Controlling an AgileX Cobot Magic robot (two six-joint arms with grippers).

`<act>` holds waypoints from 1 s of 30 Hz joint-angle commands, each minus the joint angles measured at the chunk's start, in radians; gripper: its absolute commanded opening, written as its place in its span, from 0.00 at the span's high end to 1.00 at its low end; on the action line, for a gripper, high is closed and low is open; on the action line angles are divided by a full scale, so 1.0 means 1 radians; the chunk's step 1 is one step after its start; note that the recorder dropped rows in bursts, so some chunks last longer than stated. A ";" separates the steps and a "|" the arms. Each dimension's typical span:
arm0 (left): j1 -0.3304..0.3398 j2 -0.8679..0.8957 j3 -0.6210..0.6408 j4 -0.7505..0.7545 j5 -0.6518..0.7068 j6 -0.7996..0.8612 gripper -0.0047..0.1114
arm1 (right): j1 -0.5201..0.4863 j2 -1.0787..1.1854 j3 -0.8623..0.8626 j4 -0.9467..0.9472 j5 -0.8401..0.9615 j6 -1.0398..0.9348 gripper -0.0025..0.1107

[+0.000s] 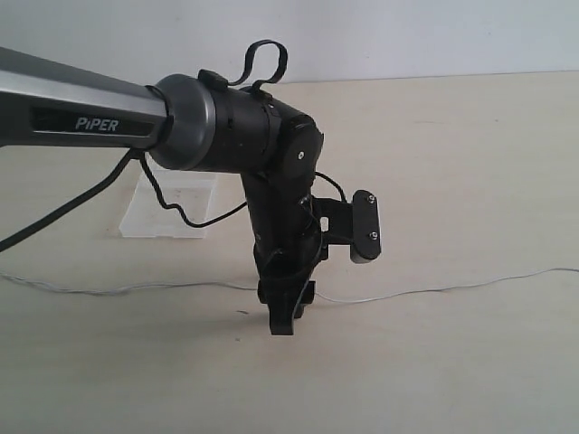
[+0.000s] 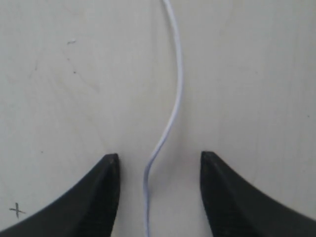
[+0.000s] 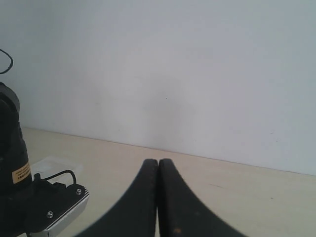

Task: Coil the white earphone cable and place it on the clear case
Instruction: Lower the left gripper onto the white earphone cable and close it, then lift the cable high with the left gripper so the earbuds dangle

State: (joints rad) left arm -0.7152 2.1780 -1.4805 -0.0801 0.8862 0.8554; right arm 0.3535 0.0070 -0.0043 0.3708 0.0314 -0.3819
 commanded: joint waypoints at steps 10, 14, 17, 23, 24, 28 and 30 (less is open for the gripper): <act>-0.004 0.010 -0.001 0.000 0.042 0.001 0.96 | -0.005 -0.007 0.004 -0.005 -0.009 -0.009 0.98; -0.004 -0.014 -0.001 0.018 0.044 0.001 0.96 | -0.005 -0.007 0.004 -0.005 -0.009 -0.009 0.98; -0.004 -0.062 -0.004 0.024 0.052 0.001 0.96 | -0.005 -0.007 0.004 -0.005 -0.009 -0.009 0.98; -0.004 -0.192 -0.083 0.024 0.084 -0.042 0.96 | -0.005 -0.007 0.004 -0.005 -0.009 -0.009 0.98; -0.004 -0.218 -0.105 0.024 0.090 -0.053 0.96 | -0.005 -0.007 0.004 -0.005 -0.009 -0.009 0.98; -0.004 -0.308 -0.196 0.024 0.142 -0.097 0.96 | -0.005 -0.007 0.004 -0.005 -0.009 -0.009 0.98; -0.004 -0.351 -0.245 0.024 0.167 -0.121 0.96 | -0.005 -0.007 0.004 -0.005 -0.009 -0.009 0.98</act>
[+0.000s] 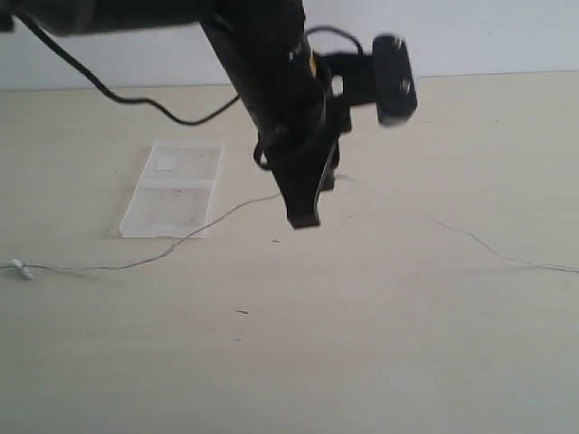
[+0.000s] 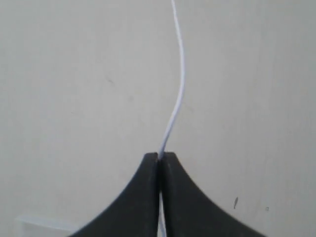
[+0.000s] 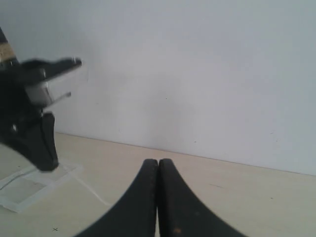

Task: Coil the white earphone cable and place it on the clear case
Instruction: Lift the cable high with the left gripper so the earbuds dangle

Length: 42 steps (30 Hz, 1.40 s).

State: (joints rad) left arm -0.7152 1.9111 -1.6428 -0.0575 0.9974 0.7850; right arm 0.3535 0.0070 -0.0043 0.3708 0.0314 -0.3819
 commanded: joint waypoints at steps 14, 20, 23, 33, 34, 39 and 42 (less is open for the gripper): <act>-0.004 -0.356 -0.163 -0.032 0.050 -0.123 0.96 | -0.005 -0.007 0.004 -0.005 -0.009 -0.009 0.98; -0.004 -0.417 -0.234 -0.089 0.050 -0.143 0.96 | -0.005 -0.007 0.004 -0.007 -0.009 -0.009 0.98; -0.004 -0.428 -0.284 -0.152 0.048 -0.143 0.96 | -0.005 -0.007 0.004 -0.007 -0.009 -0.009 0.98; -0.004 -0.431 -0.439 -0.274 0.044 -0.143 0.96 | -0.005 -0.007 0.004 -0.002 -0.009 -0.009 0.98; -0.004 -0.431 -0.451 -0.276 0.042 -0.146 0.96 | -0.005 -0.007 0.004 -0.002 -0.009 -0.009 0.98; -0.004 -0.435 -0.480 -0.280 0.016 -0.180 0.96 | -0.005 -0.007 0.004 -0.002 -0.009 -0.009 0.98; -0.004 -0.438 -0.481 -0.282 0.021 -0.182 0.96 | -0.005 -0.007 0.004 -0.002 -0.009 -0.009 0.98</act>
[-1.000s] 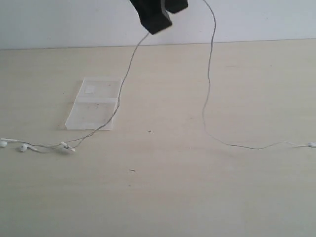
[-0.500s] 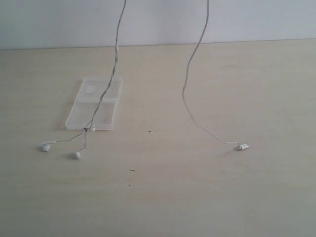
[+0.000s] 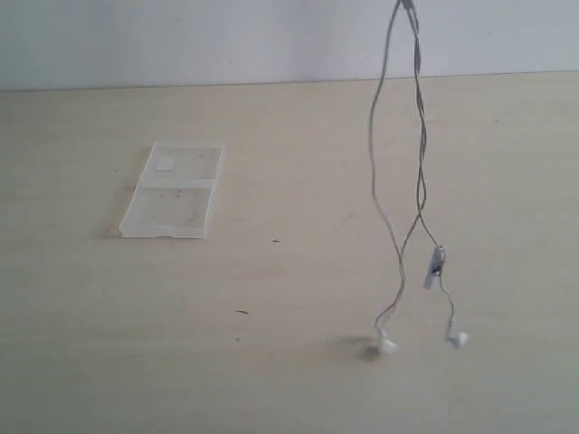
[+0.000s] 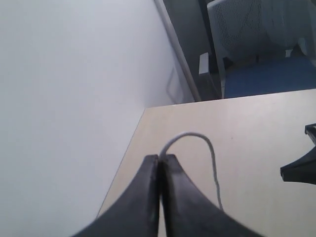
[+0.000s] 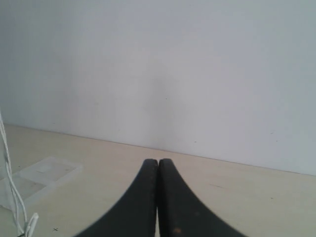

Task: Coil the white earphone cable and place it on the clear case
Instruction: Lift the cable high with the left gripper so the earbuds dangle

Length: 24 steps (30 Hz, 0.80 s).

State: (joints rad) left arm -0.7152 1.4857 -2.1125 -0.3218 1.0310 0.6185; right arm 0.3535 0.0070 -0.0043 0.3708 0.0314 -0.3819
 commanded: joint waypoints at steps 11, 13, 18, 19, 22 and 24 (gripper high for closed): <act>-0.004 -0.012 -0.011 -0.023 -0.013 -0.020 0.96 | -0.005 -0.007 0.004 -0.004 -0.009 -0.009 0.98; -0.004 -0.012 -0.011 -0.023 -0.015 -0.020 0.96 | -0.005 -0.007 0.004 -0.004 -0.009 -0.009 0.98; -0.004 -0.012 -0.011 -0.023 -0.015 -0.020 0.96 | -0.005 -0.007 0.004 -0.004 -0.009 -0.009 0.98; -0.004 -0.012 -0.011 -0.023 -0.015 -0.020 0.96 | -0.005 -0.007 0.004 -0.002 -0.009 -0.009 0.98; -0.004 -0.012 -0.011 -0.023 -0.011 -0.017 0.96 | -0.005 -0.007 0.004 -0.002 -0.009 -0.009 0.98; -0.004 -0.010 -0.011 -0.027 -0.006 -0.017 0.96 | -0.005 -0.007 0.004 -0.002 -0.009 -0.009 0.98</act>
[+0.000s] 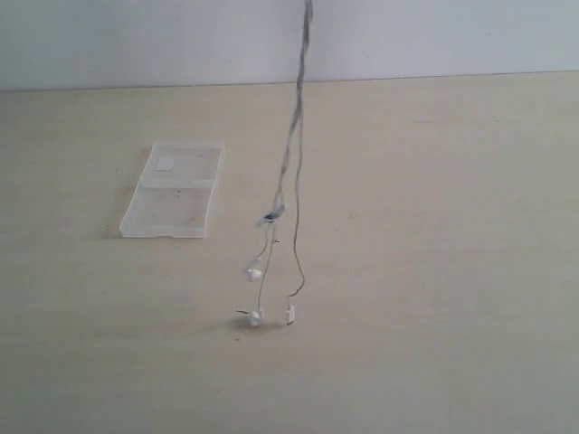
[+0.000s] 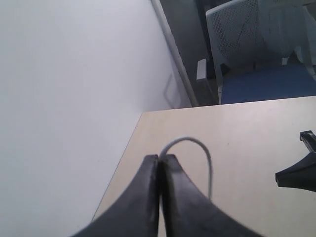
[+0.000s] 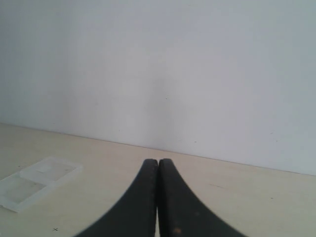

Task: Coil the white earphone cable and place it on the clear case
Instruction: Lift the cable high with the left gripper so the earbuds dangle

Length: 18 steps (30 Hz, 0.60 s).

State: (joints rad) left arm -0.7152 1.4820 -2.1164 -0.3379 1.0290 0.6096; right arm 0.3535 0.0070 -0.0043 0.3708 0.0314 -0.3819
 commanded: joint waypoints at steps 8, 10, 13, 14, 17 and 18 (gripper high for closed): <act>-0.004 -0.005 0.023 -0.054 -0.044 0.006 0.96 | -0.005 -0.007 0.004 0.029 -0.080 -0.004 0.98; -0.004 -0.005 0.037 -0.076 -0.064 0.015 0.96 | -0.005 -0.007 0.004 0.104 -0.127 0.067 0.98; -0.004 -0.005 0.048 -0.095 -0.085 0.022 0.96 | -0.005 -0.007 0.004 0.208 -0.155 0.171 0.98; -0.004 -0.005 0.048 -0.097 -0.085 0.022 0.96 | -0.005 -0.007 0.004 0.208 -0.172 0.178 0.98; -0.004 -0.005 0.048 -0.097 -0.085 0.022 0.96 | -0.005 -0.007 0.004 0.208 -0.156 0.238 0.98; -0.004 -0.005 0.048 -0.097 -0.085 0.022 0.96 | -0.005 -0.007 0.004 0.208 -0.167 0.238 0.98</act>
State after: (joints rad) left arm -0.7152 1.4820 -2.0741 -0.4226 0.9636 0.6286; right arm 0.3535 0.0070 -0.0043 0.5779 -0.1199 -0.1657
